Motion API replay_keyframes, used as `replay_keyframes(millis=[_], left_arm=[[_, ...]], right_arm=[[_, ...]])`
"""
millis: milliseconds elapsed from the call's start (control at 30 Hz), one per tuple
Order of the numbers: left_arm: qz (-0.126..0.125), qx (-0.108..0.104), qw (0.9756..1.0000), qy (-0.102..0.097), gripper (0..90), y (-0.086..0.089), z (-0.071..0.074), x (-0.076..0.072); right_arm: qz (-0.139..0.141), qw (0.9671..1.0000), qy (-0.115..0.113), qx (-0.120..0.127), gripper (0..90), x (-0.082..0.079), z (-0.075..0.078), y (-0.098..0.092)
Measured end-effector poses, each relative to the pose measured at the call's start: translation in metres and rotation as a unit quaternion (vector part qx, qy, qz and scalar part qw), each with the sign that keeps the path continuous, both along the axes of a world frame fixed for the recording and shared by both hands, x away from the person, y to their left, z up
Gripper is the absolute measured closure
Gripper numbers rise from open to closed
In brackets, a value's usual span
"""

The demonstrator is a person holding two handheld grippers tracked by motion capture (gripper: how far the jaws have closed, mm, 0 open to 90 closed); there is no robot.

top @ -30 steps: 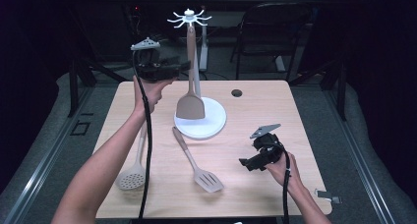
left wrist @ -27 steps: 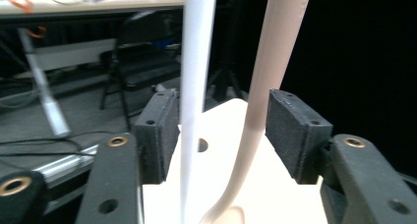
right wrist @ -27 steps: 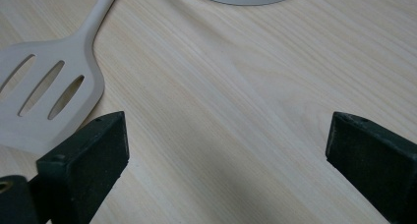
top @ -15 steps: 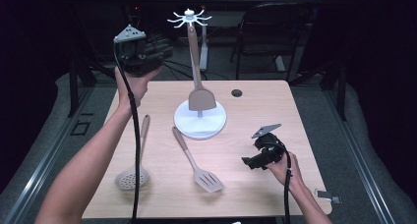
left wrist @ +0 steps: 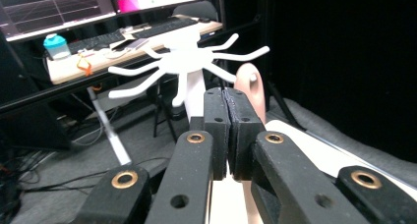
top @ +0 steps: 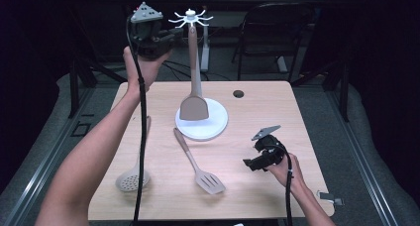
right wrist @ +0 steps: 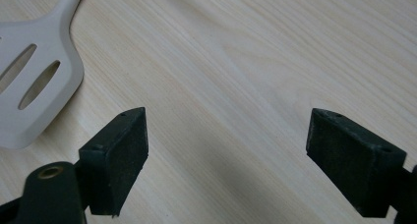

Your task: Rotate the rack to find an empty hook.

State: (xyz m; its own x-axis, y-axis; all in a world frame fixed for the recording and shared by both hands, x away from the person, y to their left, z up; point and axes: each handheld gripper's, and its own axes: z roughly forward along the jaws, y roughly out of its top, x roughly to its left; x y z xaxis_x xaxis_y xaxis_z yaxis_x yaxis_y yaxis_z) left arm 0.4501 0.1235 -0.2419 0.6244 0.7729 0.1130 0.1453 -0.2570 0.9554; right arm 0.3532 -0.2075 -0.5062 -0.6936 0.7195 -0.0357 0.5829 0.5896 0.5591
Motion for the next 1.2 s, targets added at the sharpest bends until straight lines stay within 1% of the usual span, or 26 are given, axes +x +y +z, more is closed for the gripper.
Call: replay_keyframes(millis=[133,200,267,333,400,433,467,567,633,667,833,1067,1100,1133,1200], left_arm=[[0.019,0.011,0.9998,0.004,89.9,-0.006,0.0,0.009],[0.025,0.008,0.9996,0.007,90.0,-0.004,-0.002,0.013],[0.029,0.0,0.9996,0.007,90.0,-0.001,-0.002,0.015],[0.032,-0.003,0.9995,0.008,90.0,0.0,-0.003,0.017],[0.034,-0.003,0.9994,0.009,90.0,0.001,-0.003,0.02],[0.036,-0.005,0.9993,0.009,90.0,0.002,-0.004,0.021],[0.037,-0.01,0.9992,0.01,90.0,0.003,-0.004,0.022],[0.039,-0.018,0.999,0.015,90.0,0.006,-0.005,0.026],[0.04,-0.017,0.9989,0.016,90.0,0.009,-0.003,0.028],[0.042,-0.017,0.9989,0.015,90.0,0.01,-0.003,0.028],[0.046,-0.029,0.9983,0.019,90.0,0.016,-0.002,0.035],[0.046,-0.033,0.9981,0.023,90.0,0.022,-0.002,0.041],[0.044,-0.033,0.9982,0.023,90.0,0.023,-0.003,0.041],[0.043,-0.032,0.9983,0.023,90.0,0.023,-0.003,0.042],[0.042,-0.036,0.9982,0.024,90.0,0.027,-0.004,0.041]], right_arm=[[0.0,1.0,-0.005,-0.004,17.4,-0.001,0.002,0.001],[-0.002,1.0,-0.006,-0.005,17.7,-0.002,0.002,0.001],[-0.001,1.0,-0.007,-0.004,17.8,-0.002,0.002,0.001],[0.0,1.0,-0.006,-0.002,17.9,-0.002,0.002,0.0],[-0.002,1.0,-0.005,0.004,18.2,-0.002,0.001,-0.001],[-0.003,1.0,-0.004,0.002,18.4,-0.002,0.001,-0.001],[-0.003,1.0,-0.004,-0.002,18.7,-0.002,0.001,-0.001],[-0.005,1.0,-0.003,0.0,19.3,-0.002,0.001,0.0],[-0.003,1.0,0.001,0.002,20.4,-0.002,0.001,0.001],[0.0,1.0,-0.001,-0.002,20.5,-0.002,0.0,0.001],[0.001,1.0,0.002,0.006,21.0,-0.003,0.0,0.002],[0.003,1.0,0.003,0.006,21.9,-0.002,-0.001,0.002],[0.003,0.9999,0.004,0.013,21.9,-0.003,-0.001,0.003],[0.004,1.0,0.002,0.002,22.0,-0.002,-0.001,0.002],[0.01,0.9999,0.005,0.002,22.0,-0.002,-0.001,0.002]])
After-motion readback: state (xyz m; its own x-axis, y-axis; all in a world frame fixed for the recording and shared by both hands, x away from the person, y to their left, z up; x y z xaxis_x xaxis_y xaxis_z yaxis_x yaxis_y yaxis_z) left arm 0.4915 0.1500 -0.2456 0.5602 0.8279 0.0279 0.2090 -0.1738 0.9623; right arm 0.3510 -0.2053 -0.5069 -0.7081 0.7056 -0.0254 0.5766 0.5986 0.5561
